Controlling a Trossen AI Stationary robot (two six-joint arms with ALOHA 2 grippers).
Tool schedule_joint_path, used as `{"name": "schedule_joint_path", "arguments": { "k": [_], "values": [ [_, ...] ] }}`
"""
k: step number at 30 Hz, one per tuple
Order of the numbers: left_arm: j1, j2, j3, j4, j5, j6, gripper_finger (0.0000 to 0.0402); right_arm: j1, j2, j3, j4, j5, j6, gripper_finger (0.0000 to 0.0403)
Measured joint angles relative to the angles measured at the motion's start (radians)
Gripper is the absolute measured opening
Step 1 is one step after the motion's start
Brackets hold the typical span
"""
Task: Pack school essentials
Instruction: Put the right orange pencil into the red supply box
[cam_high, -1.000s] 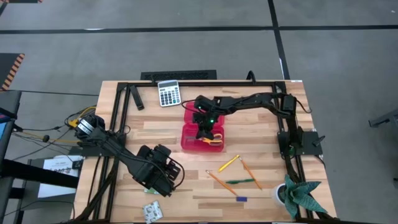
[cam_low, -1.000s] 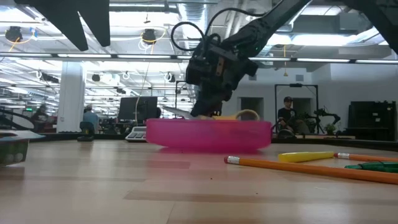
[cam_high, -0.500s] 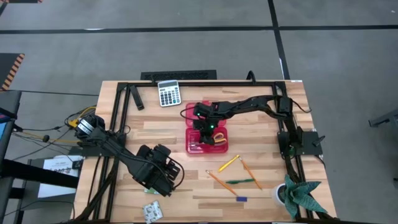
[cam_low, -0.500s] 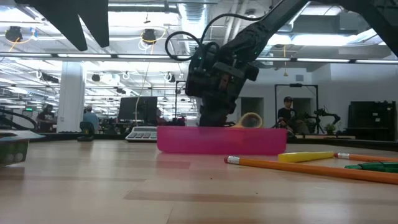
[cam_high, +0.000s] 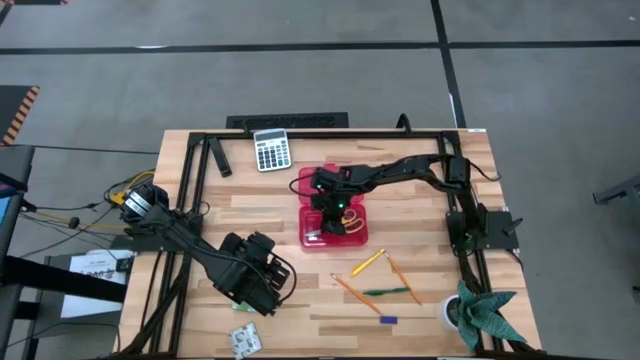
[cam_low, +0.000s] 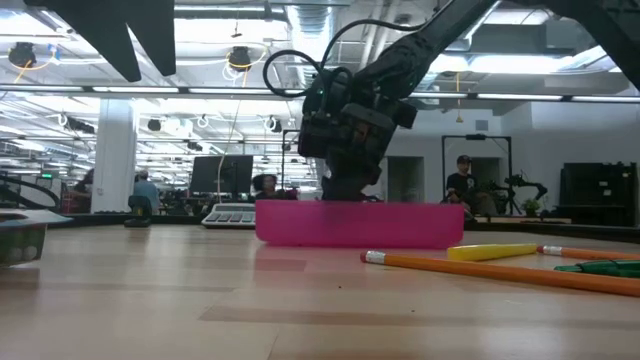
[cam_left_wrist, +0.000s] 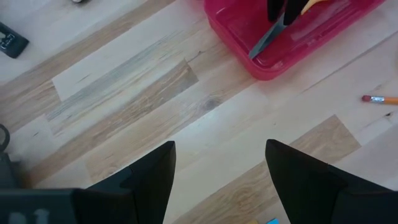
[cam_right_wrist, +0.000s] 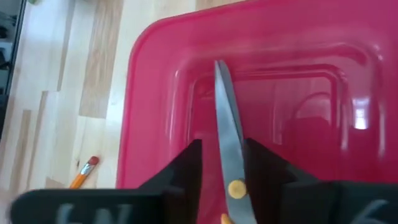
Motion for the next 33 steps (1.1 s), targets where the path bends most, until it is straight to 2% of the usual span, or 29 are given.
{"name": "schedule_joint_path", "arguments": {
  "k": [4,8,12,20,26,33],
  "values": [
    [0.000,0.000,0.000,0.000,0.000,0.000,0.0243,-0.018,-0.019,0.033,-0.046,-0.004,0.003,0.0175],
    [0.000,0.000,0.000,0.001,-0.001,0.000,0.0243,-0.034,-0.077,0.054,-0.136,-0.004,-0.016,0.0197],
    [-0.007,0.000,0.000,0.015,0.022,0.040,0.0243,-0.033,-0.183,0.056,-0.256,-0.007,-0.054,0.0199],
    [-0.078,0.000,0.000,0.007,0.164,0.229,0.0243,-0.006,-0.448,0.056,-0.575,0.000,-0.085,0.0184],
    [-0.156,0.000,-0.001,0.015,0.149,0.255,0.0252,0.077,-0.625,0.055,-0.747,0.120,-0.043,0.0184],
    [-0.176,0.000,-0.081,0.239,0.321,0.413,0.0299,0.201,-0.785,0.055,-0.861,0.250,0.166,0.0215]
  ]
}}
